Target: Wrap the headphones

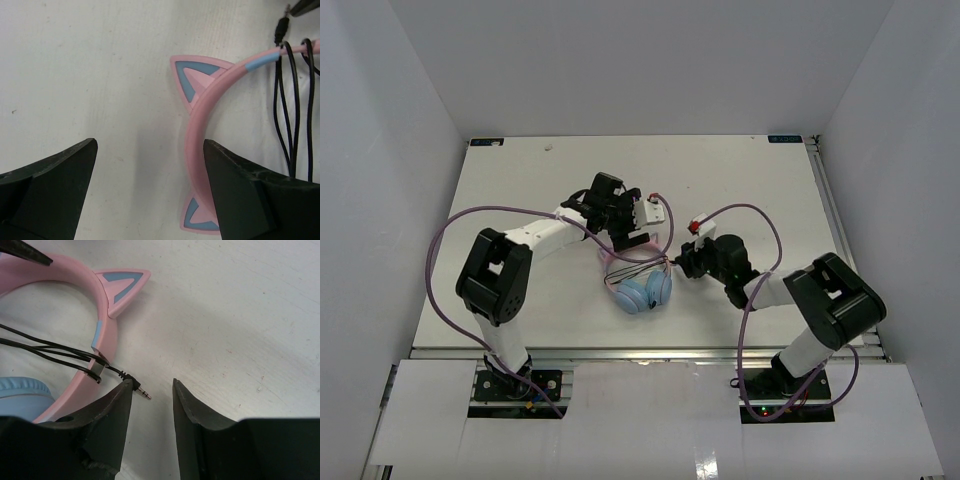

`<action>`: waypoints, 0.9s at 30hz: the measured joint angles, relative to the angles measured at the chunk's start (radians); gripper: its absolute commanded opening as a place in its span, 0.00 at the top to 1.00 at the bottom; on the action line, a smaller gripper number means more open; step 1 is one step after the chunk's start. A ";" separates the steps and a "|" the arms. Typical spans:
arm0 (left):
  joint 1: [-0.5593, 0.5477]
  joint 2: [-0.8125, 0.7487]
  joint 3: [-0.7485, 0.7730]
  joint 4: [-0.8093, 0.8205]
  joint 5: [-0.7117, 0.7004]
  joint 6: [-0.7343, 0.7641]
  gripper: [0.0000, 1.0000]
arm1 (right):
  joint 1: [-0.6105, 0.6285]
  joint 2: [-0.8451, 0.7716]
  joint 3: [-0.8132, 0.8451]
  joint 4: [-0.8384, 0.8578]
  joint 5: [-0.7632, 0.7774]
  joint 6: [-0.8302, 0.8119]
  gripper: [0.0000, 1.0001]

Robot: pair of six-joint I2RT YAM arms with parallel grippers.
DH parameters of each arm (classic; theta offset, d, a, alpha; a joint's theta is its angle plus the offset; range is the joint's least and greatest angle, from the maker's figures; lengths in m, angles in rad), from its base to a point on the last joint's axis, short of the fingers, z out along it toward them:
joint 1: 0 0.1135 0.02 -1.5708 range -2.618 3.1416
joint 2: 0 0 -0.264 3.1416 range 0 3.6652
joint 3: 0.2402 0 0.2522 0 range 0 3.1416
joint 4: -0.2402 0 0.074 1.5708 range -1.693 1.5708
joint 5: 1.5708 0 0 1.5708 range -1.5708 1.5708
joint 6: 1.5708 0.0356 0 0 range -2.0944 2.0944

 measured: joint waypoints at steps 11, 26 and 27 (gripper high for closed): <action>0.009 0.020 0.187 0.041 -0.259 -0.427 0.02 | 0.000 -0.327 0.067 -0.303 0.120 0.068 0.49; -0.003 -0.298 0.105 0.039 -0.164 -1.131 0.02 | 0.000 -0.599 0.390 -0.858 0.134 0.229 0.10; -0.016 -0.332 0.082 0.043 -0.182 -1.163 0.02 | 0.000 -0.616 0.404 -0.888 0.135 0.231 0.10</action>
